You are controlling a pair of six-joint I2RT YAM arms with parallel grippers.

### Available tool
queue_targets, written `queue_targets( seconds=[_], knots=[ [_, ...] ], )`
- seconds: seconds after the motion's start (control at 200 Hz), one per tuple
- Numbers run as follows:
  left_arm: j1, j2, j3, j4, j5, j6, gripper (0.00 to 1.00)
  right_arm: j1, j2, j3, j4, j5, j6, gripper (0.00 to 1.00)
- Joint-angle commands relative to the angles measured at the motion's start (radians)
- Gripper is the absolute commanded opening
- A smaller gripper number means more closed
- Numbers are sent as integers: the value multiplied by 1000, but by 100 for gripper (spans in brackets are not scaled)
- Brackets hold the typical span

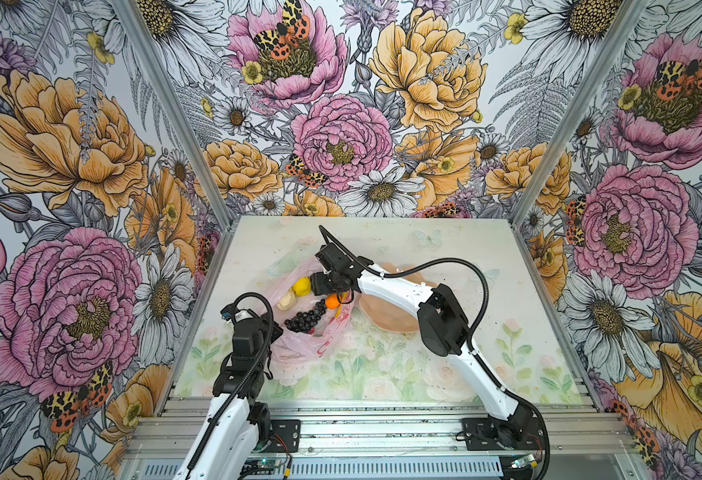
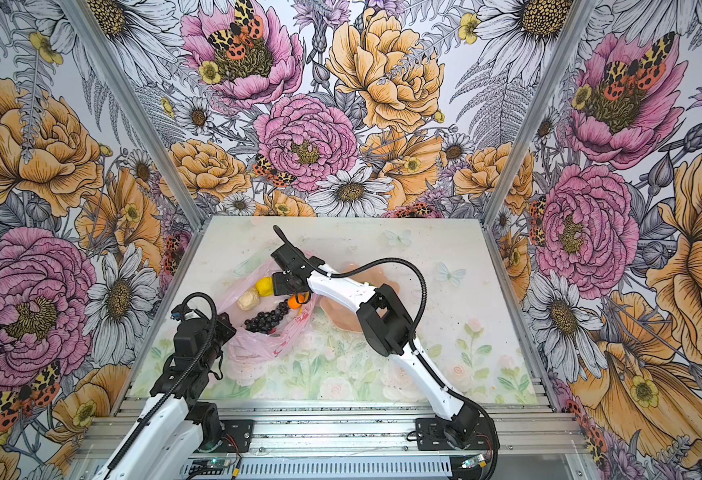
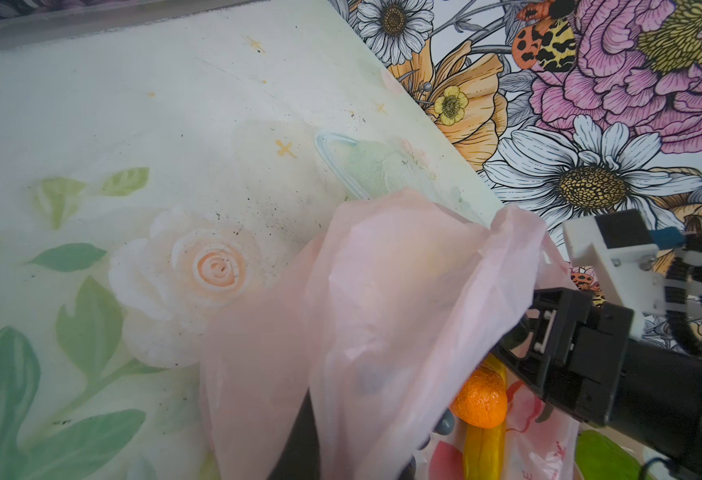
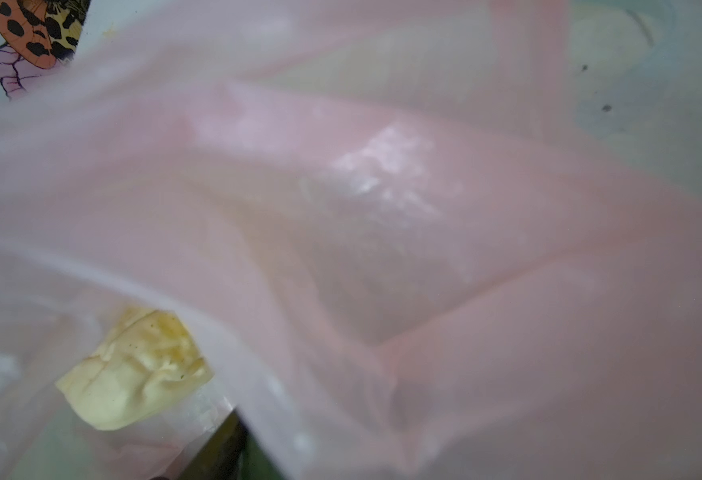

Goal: Take the fake fruits out of the plastic bag
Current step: 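Reach the right gripper into the bag and grasp the dark green fruit, then lift the dark green fruit out and carry it over the pink bowl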

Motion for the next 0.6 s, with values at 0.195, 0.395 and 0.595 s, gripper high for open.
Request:
queue_targets(
  seconds=[0.195,0.395,0.595],
  knots=[
    [-8,25,-4,37,37,20,14,10,-219,-111,2,29,-28,61],
    [-8,26,-5,41,38,20,15,20,-343,-220,4,54,-56,62],
    [-8,27,-5,41,40,20,15,20,-464,-347,4,92,-68,61]
  ],
)
